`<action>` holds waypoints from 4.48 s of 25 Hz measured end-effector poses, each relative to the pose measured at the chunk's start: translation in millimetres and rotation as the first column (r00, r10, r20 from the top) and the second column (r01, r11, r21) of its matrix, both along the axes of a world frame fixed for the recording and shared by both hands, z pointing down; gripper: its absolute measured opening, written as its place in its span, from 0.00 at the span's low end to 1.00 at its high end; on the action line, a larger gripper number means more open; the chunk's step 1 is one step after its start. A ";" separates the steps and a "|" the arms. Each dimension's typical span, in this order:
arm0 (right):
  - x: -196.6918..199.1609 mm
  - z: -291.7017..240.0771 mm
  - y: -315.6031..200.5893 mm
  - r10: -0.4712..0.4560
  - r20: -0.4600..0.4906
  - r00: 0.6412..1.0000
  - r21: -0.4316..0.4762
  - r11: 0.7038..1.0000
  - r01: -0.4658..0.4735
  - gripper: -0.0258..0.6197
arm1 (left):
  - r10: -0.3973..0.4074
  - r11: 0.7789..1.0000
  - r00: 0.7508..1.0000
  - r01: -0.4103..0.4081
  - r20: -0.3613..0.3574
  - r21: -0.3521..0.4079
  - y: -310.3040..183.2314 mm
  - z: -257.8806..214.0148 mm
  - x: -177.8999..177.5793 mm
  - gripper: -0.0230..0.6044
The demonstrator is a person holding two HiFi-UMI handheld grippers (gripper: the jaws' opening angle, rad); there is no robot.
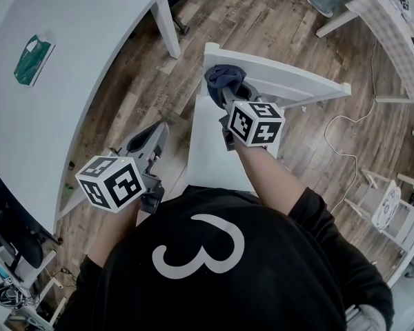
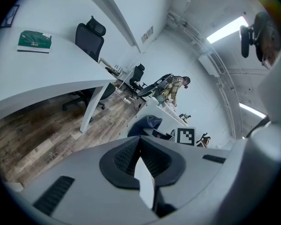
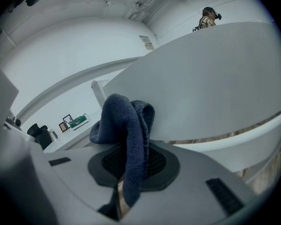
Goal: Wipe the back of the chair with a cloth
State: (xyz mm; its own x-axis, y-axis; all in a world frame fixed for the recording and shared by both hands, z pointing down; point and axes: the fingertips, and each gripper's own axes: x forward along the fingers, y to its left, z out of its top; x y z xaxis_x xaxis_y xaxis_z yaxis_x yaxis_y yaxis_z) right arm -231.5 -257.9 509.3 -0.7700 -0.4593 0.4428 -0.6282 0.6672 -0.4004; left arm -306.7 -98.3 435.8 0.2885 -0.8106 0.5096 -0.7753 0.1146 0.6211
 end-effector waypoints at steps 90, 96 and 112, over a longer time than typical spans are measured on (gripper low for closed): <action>67.5 13.4 24.3 -0.093 0.155 0.983 -0.031 0.995 0.099 0.12 | 0.116 0.987 0.990 -0.124 -0.078 -0.098 -4.2 41.4 79.1 0.06; 25.6 35.2 28.5 -0.098 0.114 0.989 -0.040 0.994 0.103 0.12 | 0.091 0.990 0.993 -0.099 -0.076 -0.104 5.0 44.8 45.3 0.06; -4.9 63.2 4.7 0.059 0.007 0.998 -0.055 0.997 -0.058 0.12 | 0.050 0.987 0.995 -0.062 -0.084 -0.145 21.6 64.4 7.6 0.06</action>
State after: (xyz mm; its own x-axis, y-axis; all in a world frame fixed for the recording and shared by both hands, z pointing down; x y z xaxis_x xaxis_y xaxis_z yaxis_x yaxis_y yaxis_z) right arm -236.4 -253.1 572.5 -0.7462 -0.4791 0.4621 -0.6621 0.6063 -0.4404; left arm -299.1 -76.7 500.2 0.3761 -0.7097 0.5958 -0.7316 0.1672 0.6609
